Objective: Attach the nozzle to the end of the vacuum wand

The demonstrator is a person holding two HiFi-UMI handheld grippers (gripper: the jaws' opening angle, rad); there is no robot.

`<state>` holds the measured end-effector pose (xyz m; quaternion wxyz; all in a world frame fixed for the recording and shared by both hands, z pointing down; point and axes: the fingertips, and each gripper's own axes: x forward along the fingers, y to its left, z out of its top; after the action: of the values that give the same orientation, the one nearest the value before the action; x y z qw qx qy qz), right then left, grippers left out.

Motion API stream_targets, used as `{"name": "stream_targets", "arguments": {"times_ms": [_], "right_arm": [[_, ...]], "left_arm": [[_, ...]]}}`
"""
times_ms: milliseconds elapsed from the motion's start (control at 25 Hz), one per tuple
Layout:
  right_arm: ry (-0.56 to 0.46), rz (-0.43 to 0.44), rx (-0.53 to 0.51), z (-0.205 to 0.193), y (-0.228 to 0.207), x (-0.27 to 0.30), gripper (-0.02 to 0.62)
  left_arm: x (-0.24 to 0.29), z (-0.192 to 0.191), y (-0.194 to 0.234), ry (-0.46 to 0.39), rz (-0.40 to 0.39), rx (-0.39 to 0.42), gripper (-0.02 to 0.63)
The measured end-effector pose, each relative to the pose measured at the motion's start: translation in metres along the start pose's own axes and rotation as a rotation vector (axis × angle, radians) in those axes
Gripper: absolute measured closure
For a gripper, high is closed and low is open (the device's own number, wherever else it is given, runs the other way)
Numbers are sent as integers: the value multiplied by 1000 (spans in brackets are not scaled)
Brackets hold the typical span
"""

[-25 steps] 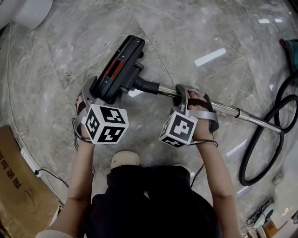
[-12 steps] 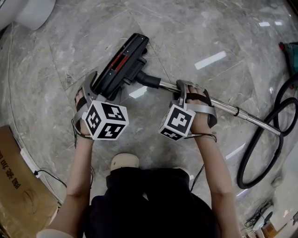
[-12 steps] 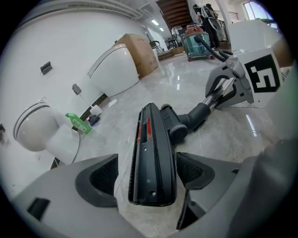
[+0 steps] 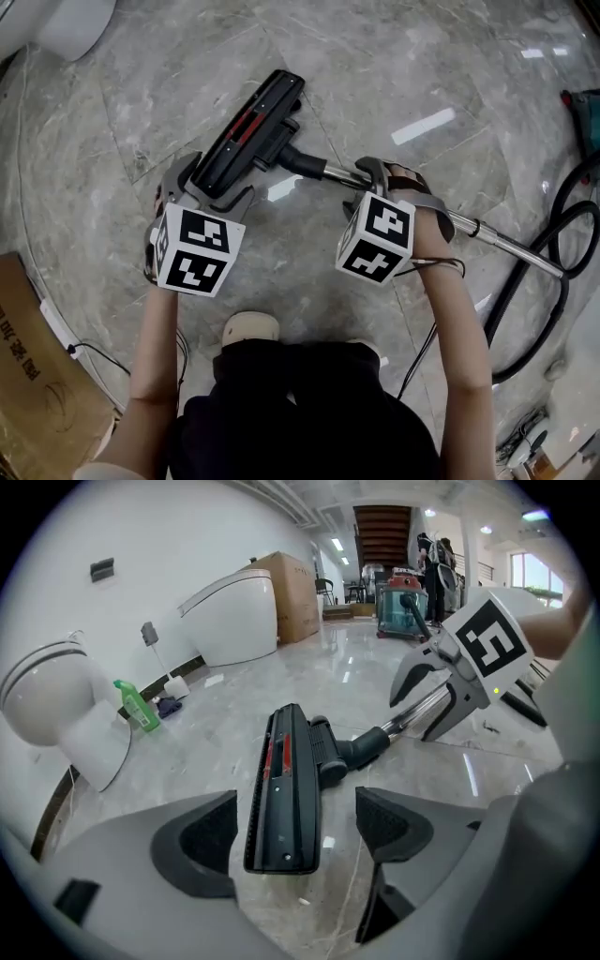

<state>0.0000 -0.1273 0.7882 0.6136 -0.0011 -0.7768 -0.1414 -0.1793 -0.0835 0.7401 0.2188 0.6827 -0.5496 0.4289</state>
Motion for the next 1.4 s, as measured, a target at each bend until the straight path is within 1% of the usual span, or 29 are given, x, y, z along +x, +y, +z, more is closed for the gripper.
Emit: {"name": "stream_targets", "arguments": {"times_ms": [80,120,200,280,360,440,480,520,560,600,640,680,720,760,880,960,1040,1120,1240,1320,1400], "right_arm": [[-72,78,46,7,13,-18,319],[-125,94,82,10,16,-28,319],[-245,95,176,17,15,-49,319],[-343,99,277,16,11,-69,319],[-448,141,374,14,8,-92,321],[-616,175,498,13,-3,-125,321],[-719,164,597,9,-15,-146,322],[-826,132,722,3,-30,-169,411],[-928,88,856,-6,-44,-191,578],[-1009,45,972,-14,-54,-212,580],[-1059,2,1058,-21,-59,-233,580],[-1077,-45,1115,-28,-61,-253,580],[-1072,-91,1151,-33,-60,-273,580],[-1056,-132,1178,-35,-59,-293,580],[-1012,-216,1228,-26,-58,-356,580],[-972,-264,1230,-15,-61,-401,580],[-930,-312,1220,-1,-64,-453,580],[-919,-337,1237,14,-70,-509,579],[-937,-322,1318,37,-84,-590,578],[-936,-320,1339,50,-91,-643,578],[-943,-343,1323,64,-98,-691,578]], "left_arm": [[-7,4,1,-16,-11,-25,227],[-11,5,1,-27,-17,-38,227],[-17,10,-1,-53,-42,-69,227],[-23,16,-5,-90,-83,-110,227],[-30,30,-11,-151,-132,-134,229],[-44,52,-13,-234,-157,-149,230],[-54,65,-10,-278,-145,-165,237],[-67,79,-5,-318,-116,-190,307],[-82,92,1,-351,-86,-219,423],[-99,103,4,-373,-73,-245,492],[-118,113,2,-387,-83,-263,509],[-138,123,-1,-401,-104,-272,532],[-158,134,-5,-415,-127,-275,584],[-179,144,-8,-425,-149,-273,597],[-245,179,-12,-460,-216,-244,597],[-295,210,-14,-522,-267,-241,597],[-350,242,-17,-591,-315,-262,597],[-403,275,-19,-624,-363,-293,597],[-479,326,-23,-636,-427,-303,597],[-527,357,-24,-643,-446,-313,597],[-571,384,-18,-665,-442,-331,597]]}}
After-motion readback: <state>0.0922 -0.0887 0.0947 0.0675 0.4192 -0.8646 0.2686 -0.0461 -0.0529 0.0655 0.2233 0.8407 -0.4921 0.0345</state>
